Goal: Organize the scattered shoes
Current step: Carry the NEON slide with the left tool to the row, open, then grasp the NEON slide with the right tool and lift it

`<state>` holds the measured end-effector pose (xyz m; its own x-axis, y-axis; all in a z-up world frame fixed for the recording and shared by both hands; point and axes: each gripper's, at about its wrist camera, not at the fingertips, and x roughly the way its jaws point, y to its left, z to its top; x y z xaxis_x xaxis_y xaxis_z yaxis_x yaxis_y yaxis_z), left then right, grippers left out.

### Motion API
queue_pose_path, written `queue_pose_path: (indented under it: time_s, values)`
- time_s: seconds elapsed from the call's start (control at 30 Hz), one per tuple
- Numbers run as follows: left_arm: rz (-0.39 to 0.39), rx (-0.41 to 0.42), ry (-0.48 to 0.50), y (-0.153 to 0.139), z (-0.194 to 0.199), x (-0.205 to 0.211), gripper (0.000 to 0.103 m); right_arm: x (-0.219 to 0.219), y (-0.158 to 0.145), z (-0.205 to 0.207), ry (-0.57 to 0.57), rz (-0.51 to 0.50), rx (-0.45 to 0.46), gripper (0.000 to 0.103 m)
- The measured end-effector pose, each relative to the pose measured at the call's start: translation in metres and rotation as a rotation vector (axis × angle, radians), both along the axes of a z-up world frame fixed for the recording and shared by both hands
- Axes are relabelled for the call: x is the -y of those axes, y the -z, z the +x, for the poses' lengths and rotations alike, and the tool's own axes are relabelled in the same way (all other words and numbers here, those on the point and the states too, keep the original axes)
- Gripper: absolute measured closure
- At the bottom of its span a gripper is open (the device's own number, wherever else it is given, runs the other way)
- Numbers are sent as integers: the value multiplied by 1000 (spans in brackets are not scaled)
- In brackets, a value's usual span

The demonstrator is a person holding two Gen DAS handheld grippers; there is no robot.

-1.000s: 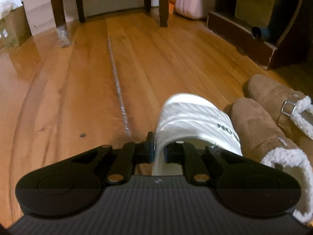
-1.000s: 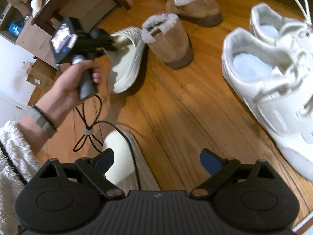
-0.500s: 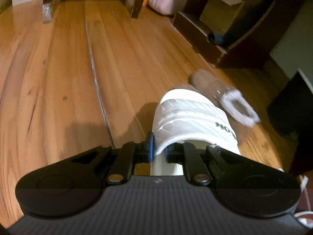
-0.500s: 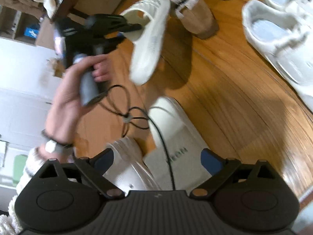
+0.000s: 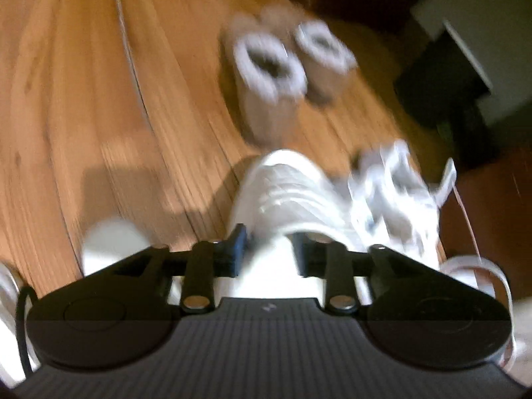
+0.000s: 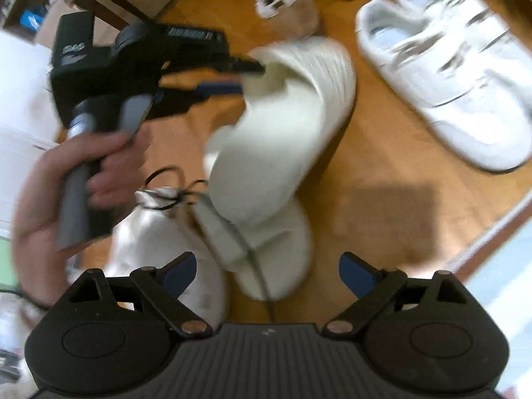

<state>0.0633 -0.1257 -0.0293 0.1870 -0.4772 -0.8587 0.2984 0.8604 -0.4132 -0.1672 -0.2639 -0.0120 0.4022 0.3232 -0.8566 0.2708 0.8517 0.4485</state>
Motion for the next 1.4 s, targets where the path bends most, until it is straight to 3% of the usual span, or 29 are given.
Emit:
queue_pose_path:
  time_s: [0.03,0.17,0.27,0.37,0.47,0.5,0.57,0.6,0.67,0.83,0.93,1.0,1.03,1.07,1.1,1.17,1.27,1.4]
  values:
    - [19,-6,-20,-1,-11,-7,29,0,-1,-1,-11,-40,-1,9]
    - [171,66,-88,-12,-69,-39,15,0,-4,11,-93,-184,75,10]
    - [170,49,-128,-9,-97,-59,14,-1,-7,25,-150,-279,143,10]
    - [117,26,-177,-8,-106,-78,14,-6,-6,47,-173,-339,242,10]
    - [128,55,-193,-17,-115,-97,14,-9,-2,72,-209,-430,318,13]
    - [132,64,-193,-20,-118,-101,14,-10,3,84,-230,-471,315,16]
    - [145,84,-203,-28,-123,-110,14,-11,14,107,-271,-553,311,32]
    - [151,90,-207,-29,-124,-112,14,-10,19,115,-289,-562,302,33]
    - [167,112,-233,-38,-122,-115,10,-5,29,129,-316,-553,278,42]
    - [154,101,-217,-39,-125,-117,9,-2,56,141,-310,-494,304,42]
    - [204,106,-229,-36,-125,-120,9,-3,64,147,-276,-503,300,41]
    - [230,108,-241,-35,-124,-124,9,-4,68,149,-241,-523,284,51]
    - [236,108,-246,-35,-124,-126,9,-4,69,150,-224,-533,277,63]
    - [237,107,-258,-35,-124,-131,9,-2,66,148,-197,-518,258,65]
    - [235,106,-268,-35,-123,-133,9,4,63,145,-154,-467,241,68]
    - [233,104,-286,-36,-122,-139,9,18,61,139,-74,-338,201,83]
    - [239,101,-311,-34,-119,-144,9,34,62,128,9,-179,141,86]
    - [256,95,-316,-30,-117,-147,9,42,63,110,59,-52,52,86]
